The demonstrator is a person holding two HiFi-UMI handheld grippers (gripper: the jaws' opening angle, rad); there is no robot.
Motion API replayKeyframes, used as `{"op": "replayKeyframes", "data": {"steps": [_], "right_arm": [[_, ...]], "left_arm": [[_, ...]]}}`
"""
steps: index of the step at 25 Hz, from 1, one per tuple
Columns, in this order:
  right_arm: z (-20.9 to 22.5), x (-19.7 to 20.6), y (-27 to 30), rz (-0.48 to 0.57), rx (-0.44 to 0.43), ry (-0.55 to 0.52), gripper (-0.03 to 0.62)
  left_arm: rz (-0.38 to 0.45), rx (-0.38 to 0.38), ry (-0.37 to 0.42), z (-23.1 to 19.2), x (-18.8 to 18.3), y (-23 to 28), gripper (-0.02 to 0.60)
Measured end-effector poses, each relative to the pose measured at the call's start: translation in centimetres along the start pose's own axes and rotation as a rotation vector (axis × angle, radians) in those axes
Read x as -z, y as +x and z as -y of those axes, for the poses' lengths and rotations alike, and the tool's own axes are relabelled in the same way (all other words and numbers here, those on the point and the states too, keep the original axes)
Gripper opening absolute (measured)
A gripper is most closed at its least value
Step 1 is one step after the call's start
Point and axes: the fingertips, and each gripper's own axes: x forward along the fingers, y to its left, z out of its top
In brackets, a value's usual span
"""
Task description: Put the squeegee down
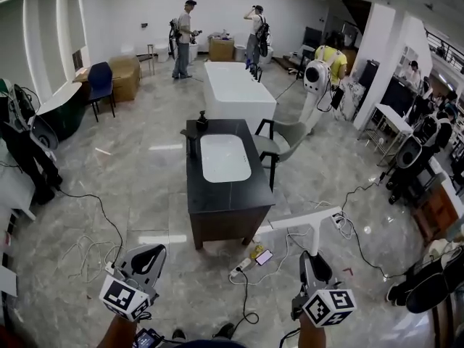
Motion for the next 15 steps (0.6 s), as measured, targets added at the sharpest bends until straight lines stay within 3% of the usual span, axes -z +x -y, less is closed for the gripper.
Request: {"op": "replayKeyframes", "data": {"steps": [7,15], "right_arm": [[3.6,-0.4,2.4,0.000,-0.048,0.015,0.103],[5.3,-0.3,5.3,-0.010,-0.022,0.033,0.103]], "left_arm": [[-0.023,-0.047,-0.015,1.5,0.1,2.0,0.006],[-0.042,-0.014,-0.018,-0.1,0.5,6.3,0.006]]}}
